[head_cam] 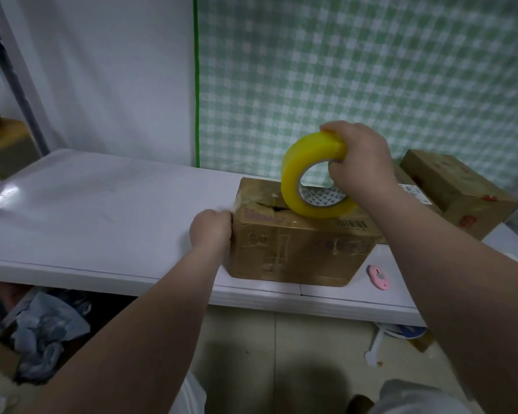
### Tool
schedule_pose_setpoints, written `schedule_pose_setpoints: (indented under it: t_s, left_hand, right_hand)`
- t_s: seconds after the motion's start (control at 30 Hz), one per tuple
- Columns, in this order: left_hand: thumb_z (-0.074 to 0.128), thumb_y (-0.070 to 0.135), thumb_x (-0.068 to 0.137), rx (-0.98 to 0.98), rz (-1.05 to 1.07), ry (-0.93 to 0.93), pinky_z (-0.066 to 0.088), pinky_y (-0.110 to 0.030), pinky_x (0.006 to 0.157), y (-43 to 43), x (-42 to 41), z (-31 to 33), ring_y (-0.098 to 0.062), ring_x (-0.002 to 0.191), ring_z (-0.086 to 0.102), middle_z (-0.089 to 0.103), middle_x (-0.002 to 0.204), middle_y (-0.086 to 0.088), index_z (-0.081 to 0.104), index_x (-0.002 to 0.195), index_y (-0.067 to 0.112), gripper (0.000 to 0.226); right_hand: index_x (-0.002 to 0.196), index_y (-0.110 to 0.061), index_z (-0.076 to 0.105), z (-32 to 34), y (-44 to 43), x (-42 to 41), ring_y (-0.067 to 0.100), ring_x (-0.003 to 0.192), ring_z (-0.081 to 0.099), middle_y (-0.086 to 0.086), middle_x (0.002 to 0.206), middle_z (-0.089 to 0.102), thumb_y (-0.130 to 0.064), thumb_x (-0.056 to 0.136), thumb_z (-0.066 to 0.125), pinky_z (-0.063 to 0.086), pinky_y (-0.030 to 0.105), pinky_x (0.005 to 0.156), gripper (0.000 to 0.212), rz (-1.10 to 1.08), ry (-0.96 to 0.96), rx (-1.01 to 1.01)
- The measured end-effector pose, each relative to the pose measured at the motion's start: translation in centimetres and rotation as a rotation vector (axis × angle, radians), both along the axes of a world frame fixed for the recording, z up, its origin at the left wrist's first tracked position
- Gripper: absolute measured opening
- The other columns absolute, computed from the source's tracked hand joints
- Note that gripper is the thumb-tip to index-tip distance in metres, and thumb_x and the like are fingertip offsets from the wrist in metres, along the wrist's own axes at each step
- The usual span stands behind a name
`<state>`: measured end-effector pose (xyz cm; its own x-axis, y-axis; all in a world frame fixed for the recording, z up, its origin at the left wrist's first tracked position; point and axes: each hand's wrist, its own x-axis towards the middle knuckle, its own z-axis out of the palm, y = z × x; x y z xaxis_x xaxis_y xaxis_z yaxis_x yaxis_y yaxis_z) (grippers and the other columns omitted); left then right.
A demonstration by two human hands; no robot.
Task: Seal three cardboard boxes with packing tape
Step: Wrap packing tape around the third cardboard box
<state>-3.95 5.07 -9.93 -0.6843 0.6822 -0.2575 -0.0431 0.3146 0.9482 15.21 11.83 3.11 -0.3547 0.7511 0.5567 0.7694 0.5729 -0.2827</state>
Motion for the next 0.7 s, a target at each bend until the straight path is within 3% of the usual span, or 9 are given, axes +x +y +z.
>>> schedule_pose_setpoints:
  t_s: [0.13,0.2,0.3,0.37,0.4,0.43,0.47,0.53,0.7]
  left_hand:
    - [0.043,0.016,0.087,-0.120,-0.108,-0.113,0.044,-0.032,0.058,-0.2,-0.1,-0.2,-0.030,0.066,0.051,0.058,0.083,-0.017,0.056,0.082,0.006,0.017]
    - [0.045,0.011,0.088,-0.136,-0.110,-0.132,0.046,-0.032,0.057,-0.4,-0.2,-0.6,-0.028,0.062,0.050,0.058,0.082,-0.017,0.056,0.075,0.006,0.017]
    - [0.052,0.011,0.080,0.018,0.009,0.037,0.050,-0.043,0.069,-0.2,-0.5,0.3,-0.028,0.068,0.049,0.054,0.072,-0.012,0.049,0.052,0.019,0.029]
    - [0.051,0.018,0.073,0.206,0.013,-0.013,0.038,-0.044,0.062,-0.1,0.1,1.6,-0.025,0.065,0.040,0.044,0.061,-0.005,0.039,0.042,0.019,0.033]
    - [0.051,0.023,0.075,0.276,-0.047,-0.049,0.036,-0.040,0.062,-0.2,0.6,2.2,-0.024,0.065,0.044,0.048,0.061,-0.002,0.044,0.043,0.019,0.032]
    - [0.052,0.031,0.077,0.302,-0.149,-0.061,0.042,-0.034,0.065,-0.6,1.4,2.7,-0.022,0.069,0.053,0.059,0.067,0.002,0.058,0.053,0.022,0.027]
    - [0.055,0.041,0.077,0.293,-0.264,-0.039,0.048,-0.033,0.075,-0.8,1.8,2.8,-0.018,0.082,0.062,0.068,0.084,0.004,0.069,0.076,0.025,0.021]
    - [0.062,0.048,0.068,0.232,-0.408,-0.020,0.051,-0.037,0.090,-1.2,2.1,2.3,-0.017,0.101,0.064,0.068,0.109,0.001,0.063,0.113,0.024,0.051]
    - [0.072,0.056,0.053,0.067,-0.491,-0.041,0.049,-0.042,0.096,-1.2,0.9,1.9,-0.022,0.101,0.064,0.068,0.110,-0.003,0.059,0.114,0.019,0.073]
  right_hand:
    - [0.135,-0.025,0.049,-2.0,-0.2,0.9,0.026,0.088,0.057,0.008,0.109,0.060,-0.007,0.082,0.061,0.046,0.035,0.075,0.057,-0.047,0.285,-0.123]
    - [0.137,-0.026,0.047,-2.8,-0.4,1.3,0.026,0.086,0.058,0.008,0.106,0.061,-0.009,0.083,0.061,0.049,0.038,0.075,0.058,-0.063,0.358,-0.143]
    - [0.136,-0.022,0.048,-3.4,-0.7,2.1,0.021,0.096,0.058,0.004,0.113,0.062,-0.014,0.082,0.065,0.048,0.034,0.083,0.057,-0.072,0.423,-0.188]
    - [0.119,-0.021,0.058,-4.0,-0.9,2.5,0.010,0.081,0.057,-0.006,0.092,0.062,-0.018,0.081,0.068,0.047,0.028,0.075,0.040,-0.073,0.448,-0.240]
    - [0.108,-0.022,0.061,-4.4,-0.9,2.6,0.006,0.074,0.054,-0.009,0.082,0.059,-0.021,0.081,0.069,0.044,0.028,0.068,0.029,-0.085,0.469,-0.272]
    - [0.101,-0.022,0.061,-4.8,-0.8,2.7,0.006,0.071,0.053,-0.010,0.077,0.056,-0.026,0.081,0.070,0.042,0.029,0.064,0.023,-0.096,0.503,-0.315]
    - [0.099,-0.022,0.061,-5.2,-0.7,2.8,0.009,0.073,0.054,-0.008,0.077,0.057,-0.030,0.080,0.071,0.041,0.030,0.063,0.023,-0.101,0.541,-0.369]
    - [0.103,-0.023,0.061,-5.6,-0.4,3.0,0.016,0.083,0.057,-0.007,0.086,0.060,-0.037,0.078,0.073,0.041,0.031,0.066,0.031,-0.109,0.569,-0.458]
    - [0.106,-0.028,0.062,-5.3,0.3,3.1,0.019,0.096,0.058,-0.007,0.101,0.063,-0.044,0.070,0.081,0.049,0.041,0.085,0.043,-0.065,0.599,-0.658]
